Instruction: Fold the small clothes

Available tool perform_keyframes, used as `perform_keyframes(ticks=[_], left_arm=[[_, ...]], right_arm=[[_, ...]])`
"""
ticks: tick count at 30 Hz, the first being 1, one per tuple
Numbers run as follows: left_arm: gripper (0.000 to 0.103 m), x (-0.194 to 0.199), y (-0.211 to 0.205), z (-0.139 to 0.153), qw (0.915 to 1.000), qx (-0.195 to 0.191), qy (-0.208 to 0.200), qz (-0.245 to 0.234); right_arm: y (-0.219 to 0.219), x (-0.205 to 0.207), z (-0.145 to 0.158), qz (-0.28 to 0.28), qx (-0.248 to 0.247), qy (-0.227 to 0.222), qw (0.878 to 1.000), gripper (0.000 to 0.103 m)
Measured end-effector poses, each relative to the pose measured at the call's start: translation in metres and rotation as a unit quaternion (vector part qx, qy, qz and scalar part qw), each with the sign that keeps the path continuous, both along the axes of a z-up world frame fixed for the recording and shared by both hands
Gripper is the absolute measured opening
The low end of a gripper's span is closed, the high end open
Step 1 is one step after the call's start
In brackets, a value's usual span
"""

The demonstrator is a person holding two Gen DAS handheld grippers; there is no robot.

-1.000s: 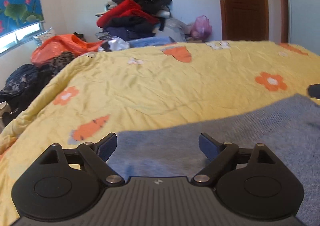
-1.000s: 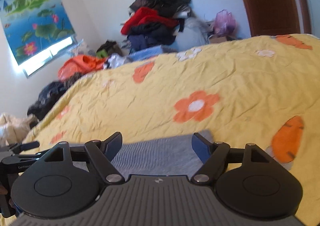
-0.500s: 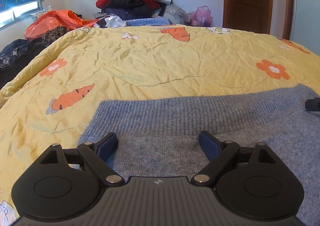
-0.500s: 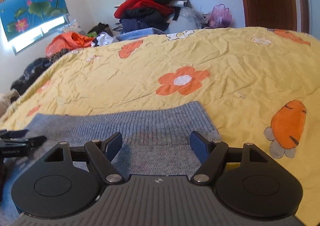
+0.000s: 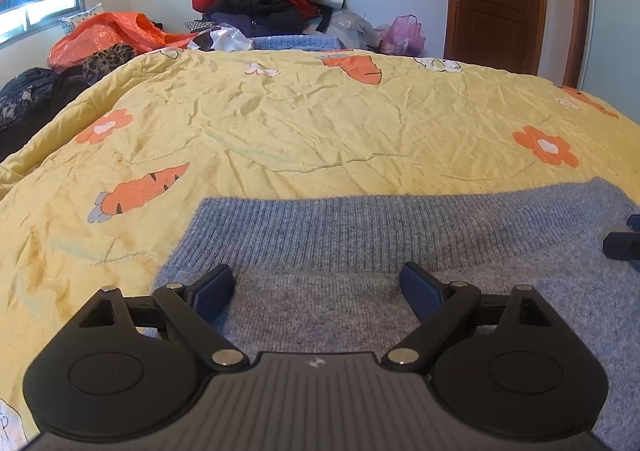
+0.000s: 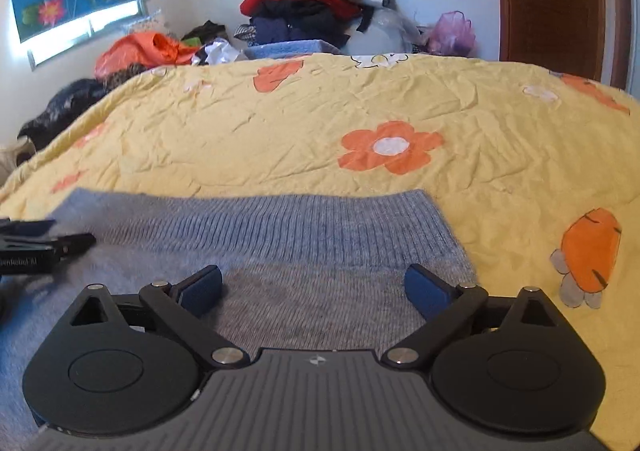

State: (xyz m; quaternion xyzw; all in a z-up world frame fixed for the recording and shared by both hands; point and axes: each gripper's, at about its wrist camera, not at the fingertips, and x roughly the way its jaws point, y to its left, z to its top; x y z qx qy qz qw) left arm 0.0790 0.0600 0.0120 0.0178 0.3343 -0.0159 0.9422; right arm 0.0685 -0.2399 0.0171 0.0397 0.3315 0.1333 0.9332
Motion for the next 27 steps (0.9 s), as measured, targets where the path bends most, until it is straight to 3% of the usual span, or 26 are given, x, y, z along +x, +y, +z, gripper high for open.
perform_keyframes(ticks=[4,6,9,12,14,16,19,22,23,25,26,27], left_arm=[[0.091,-0.024,0.008,0.008,0.9973,0.034,-0.043,0.049],[0.091,-0.043,0.021,0.013,0.9956,0.031,-0.053,0.071],[0.091,-0.079,0.052,0.019,0.993,-0.027,-0.05,0.103],[0.092,-0.119,0.083,0.013,0.9837,-0.114,-0.033,0.136],[0.091,-0.139,0.093,0.002,0.9802,-0.137,-0.013,0.142],[0.091,-0.159,0.098,0.0,0.9794,-0.135,-0.032,0.146],[0.091,-0.173,0.111,0.002,0.9696,-0.197,-0.024,0.143],[0.092,-0.174,0.12,0.005,0.9451,-0.308,-0.004,0.11],[0.092,-0.171,0.124,0.002,0.9283,-0.359,0.009,0.095],[0.092,-0.163,0.132,-0.013,0.8801,-0.466,0.056,0.073],[0.092,-0.162,0.136,-0.02,0.8626,-0.497,0.064,0.073],[0.092,-0.164,0.137,-0.022,0.8546,-0.511,0.059,0.074]], right_arm=[[0.013,-0.007,-0.002,0.005,-0.038,-0.006,0.999,0.1],[0.012,-0.009,-0.002,0.005,-0.033,-0.008,0.999,0.1],[0.004,-0.009,-0.001,0.004,-0.011,-0.009,1.0,0.1],[0.002,-0.008,-0.001,0.005,-0.005,-0.009,1.0,0.101],[0.003,-0.009,0.0,0.006,-0.007,-0.009,1.0,0.101],[0.003,-0.009,-0.001,0.006,-0.008,-0.01,1.0,0.101],[0.003,-0.009,0.0,0.006,-0.009,-0.01,1.0,0.101],[0.004,-0.009,0.0,0.006,-0.009,-0.01,1.0,0.101],[0.004,-0.01,0.0,0.006,-0.009,-0.01,1.0,0.101],[0.004,-0.01,0.0,0.005,-0.008,-0.011,1.0,0.101],[0.004,-0.011,0.0,0.005,-0.008,-0.011,1.0,0.101],[0.004,-0.01,0.0,0.005,-0.008,-0.011,1.0,0.101]])
